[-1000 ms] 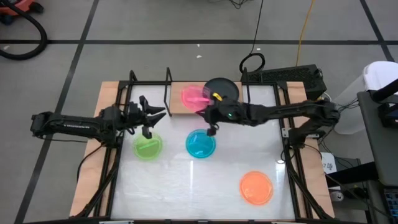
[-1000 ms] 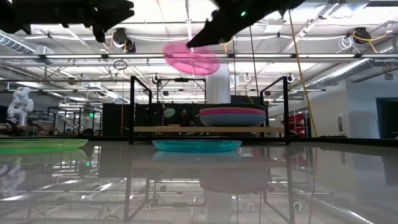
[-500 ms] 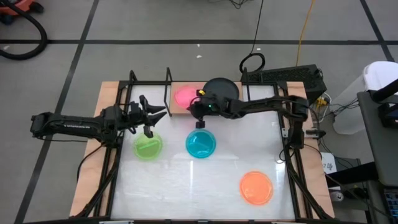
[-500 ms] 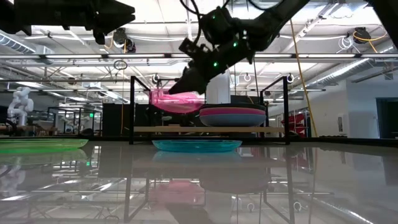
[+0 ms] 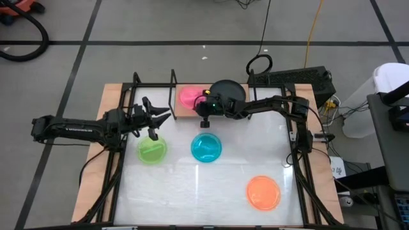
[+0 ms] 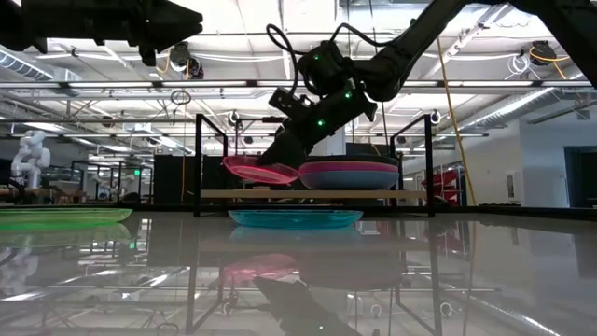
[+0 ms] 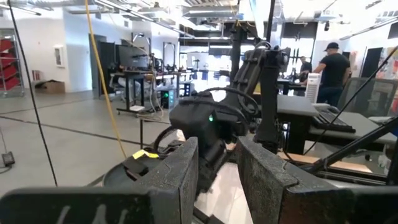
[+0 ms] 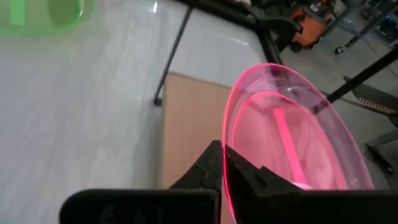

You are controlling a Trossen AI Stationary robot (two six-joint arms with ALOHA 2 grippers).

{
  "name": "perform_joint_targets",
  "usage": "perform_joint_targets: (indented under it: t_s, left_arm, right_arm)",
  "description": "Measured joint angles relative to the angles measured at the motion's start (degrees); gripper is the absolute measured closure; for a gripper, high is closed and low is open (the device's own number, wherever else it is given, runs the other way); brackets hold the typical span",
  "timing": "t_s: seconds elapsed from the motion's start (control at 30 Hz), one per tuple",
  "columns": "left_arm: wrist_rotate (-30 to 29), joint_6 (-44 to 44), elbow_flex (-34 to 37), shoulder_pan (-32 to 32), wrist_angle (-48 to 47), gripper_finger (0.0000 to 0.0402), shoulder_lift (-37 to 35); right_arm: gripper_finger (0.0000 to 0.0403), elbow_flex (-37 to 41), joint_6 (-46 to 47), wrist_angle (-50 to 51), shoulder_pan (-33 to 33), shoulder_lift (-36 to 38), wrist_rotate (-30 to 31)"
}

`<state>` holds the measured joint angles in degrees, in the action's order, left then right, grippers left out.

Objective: Place and stack plates onto a shelf
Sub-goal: Put the small pink plate on the shelf

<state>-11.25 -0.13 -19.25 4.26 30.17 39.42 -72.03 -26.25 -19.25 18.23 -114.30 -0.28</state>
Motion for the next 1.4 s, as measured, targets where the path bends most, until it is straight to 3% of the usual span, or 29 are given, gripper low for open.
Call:
perform_joint_targets:
  t_s: [0.87, 1.4]
  left_arm:
    - [0.0, -0.5, 0.0, 0.6, -1.8, 0.0286, 0.1]
    - [-0.9, -0.4, 0.0, 0.6, 0.1, 0.0286, 3.5]
  right_arm:
    - [0.0403, 1.0, 3.2, -0.7, 1.2, 0.0, -1.7]
    - [0.0397, 1.0, 3.3, -0.8, 0.3, 0.0, -5.9]
